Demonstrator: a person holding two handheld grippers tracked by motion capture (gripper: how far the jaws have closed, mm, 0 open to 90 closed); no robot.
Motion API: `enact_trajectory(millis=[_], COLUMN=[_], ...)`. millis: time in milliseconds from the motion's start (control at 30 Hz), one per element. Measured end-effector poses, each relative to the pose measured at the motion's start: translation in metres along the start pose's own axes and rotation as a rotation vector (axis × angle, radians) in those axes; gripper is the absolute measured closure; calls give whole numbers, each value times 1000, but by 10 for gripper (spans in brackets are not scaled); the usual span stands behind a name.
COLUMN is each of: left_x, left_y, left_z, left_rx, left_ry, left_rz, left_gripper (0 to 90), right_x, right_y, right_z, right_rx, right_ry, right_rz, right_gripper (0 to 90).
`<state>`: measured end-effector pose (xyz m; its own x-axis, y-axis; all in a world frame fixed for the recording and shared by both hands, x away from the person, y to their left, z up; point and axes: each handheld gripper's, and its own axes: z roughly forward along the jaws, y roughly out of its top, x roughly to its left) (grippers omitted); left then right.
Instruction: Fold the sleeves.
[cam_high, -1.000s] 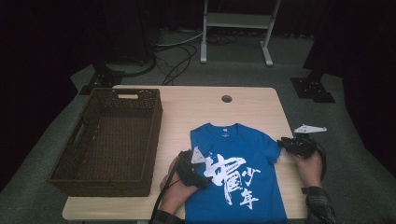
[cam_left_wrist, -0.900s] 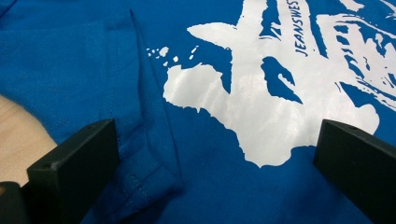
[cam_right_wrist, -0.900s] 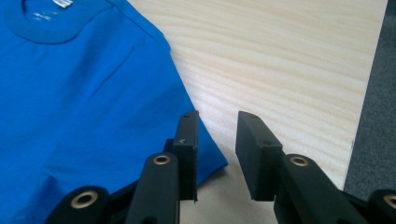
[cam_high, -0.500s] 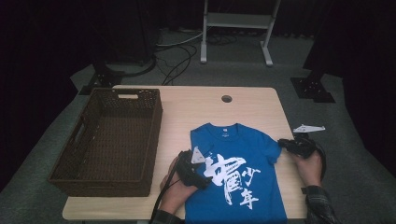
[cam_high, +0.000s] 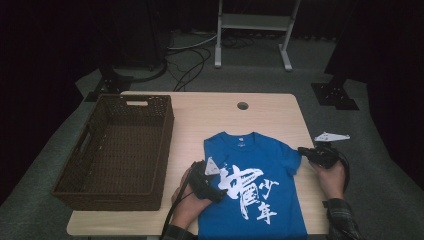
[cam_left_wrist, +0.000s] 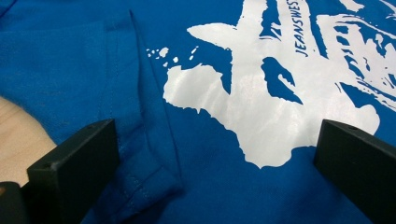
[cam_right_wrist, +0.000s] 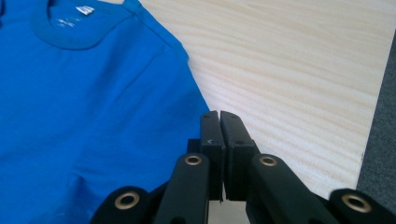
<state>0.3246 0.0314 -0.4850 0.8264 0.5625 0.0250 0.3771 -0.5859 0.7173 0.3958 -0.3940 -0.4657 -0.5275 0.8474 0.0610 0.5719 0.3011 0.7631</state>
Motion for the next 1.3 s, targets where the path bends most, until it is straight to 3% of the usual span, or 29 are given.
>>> enact_trajectory(millis=[333, 1300], left_x=[0, 0], left_y=[0, 0], left_z=[0, 0], left_rx=[0, 1], left_ry=[0, 0], left_rz=[-1, 0], left_gripper=[1, 1], right_x=[17, 56], right_y=[16, 47], right_z=[-5, 14], right_rx=[-44, -40], right_ry=[26, 94], right_rz=[-54, -157], right_gripper=[883, 884])
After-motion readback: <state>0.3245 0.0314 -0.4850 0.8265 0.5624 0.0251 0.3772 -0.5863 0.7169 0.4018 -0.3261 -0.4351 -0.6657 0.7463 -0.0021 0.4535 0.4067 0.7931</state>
